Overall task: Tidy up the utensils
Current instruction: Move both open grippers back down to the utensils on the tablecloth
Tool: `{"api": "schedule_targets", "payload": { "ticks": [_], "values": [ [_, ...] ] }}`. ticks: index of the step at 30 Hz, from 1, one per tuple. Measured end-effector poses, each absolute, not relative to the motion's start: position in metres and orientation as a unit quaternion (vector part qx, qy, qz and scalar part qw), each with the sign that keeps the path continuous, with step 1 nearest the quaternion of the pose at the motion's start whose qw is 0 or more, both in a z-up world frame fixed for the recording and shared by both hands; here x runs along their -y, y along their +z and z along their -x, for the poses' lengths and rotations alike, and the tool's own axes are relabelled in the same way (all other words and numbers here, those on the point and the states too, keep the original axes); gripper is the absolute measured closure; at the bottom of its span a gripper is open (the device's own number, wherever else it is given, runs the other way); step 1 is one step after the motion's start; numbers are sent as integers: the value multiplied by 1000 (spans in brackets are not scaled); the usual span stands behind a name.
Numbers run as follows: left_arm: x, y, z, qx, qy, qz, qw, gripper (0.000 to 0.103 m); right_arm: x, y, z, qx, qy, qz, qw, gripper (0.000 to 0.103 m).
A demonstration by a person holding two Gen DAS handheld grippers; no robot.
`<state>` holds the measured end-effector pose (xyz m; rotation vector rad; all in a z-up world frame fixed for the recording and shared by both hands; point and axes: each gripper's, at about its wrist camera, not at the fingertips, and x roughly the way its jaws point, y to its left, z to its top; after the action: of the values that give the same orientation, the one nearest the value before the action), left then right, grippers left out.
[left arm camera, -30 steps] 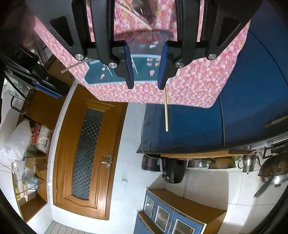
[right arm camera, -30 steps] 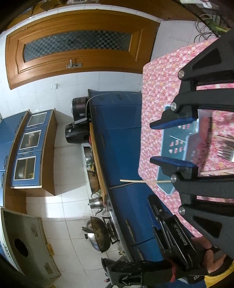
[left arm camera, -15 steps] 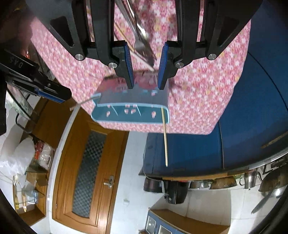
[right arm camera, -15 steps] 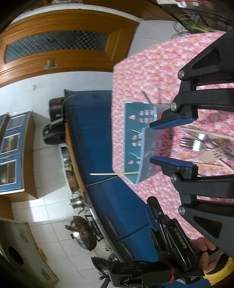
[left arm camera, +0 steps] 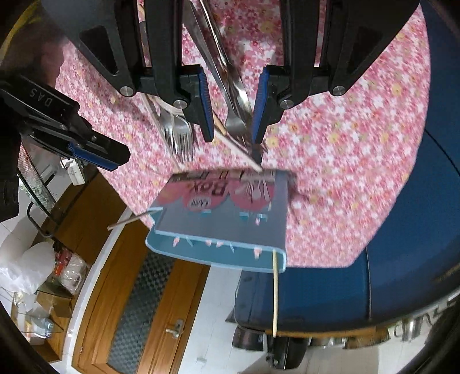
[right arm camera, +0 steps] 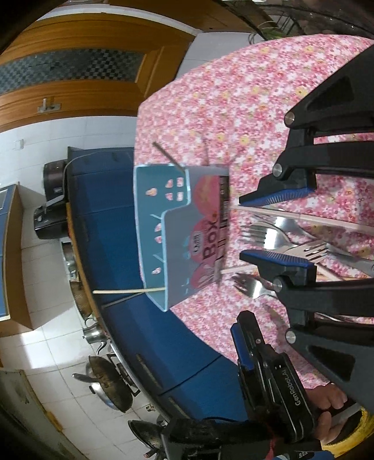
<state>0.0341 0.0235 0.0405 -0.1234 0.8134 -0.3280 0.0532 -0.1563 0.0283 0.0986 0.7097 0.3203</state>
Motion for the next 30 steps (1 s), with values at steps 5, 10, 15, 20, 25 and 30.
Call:
{"api": "schedule_targets", "payload": {
  "ticks": [5,10,15,20,25,30],
  "values": [
    [-21,28,-34,-413,-156,52,896,77,159,18,-55,-360,156,-54,918,69],
    [-20,20,-36,-429,-148,41,890,77,162,11,-57,-370,156,-61,914,69],
    [-19,18,-38,-441,-157,52,882,77,163,5,-59,-379,154,-60,910,69],
    [-11,21,-34,-438,-173,49,881,77,166,-2,-61,-390,151,-62,906,69],
    [0,23,-33,-443,-192,50,874,77,168,-9,-63,-400,148,-63,902,69],
    [7,23,-35,-444,-190,50,874,77,167,-17,-70,-416,149,-58,895,69]
  ]
}}
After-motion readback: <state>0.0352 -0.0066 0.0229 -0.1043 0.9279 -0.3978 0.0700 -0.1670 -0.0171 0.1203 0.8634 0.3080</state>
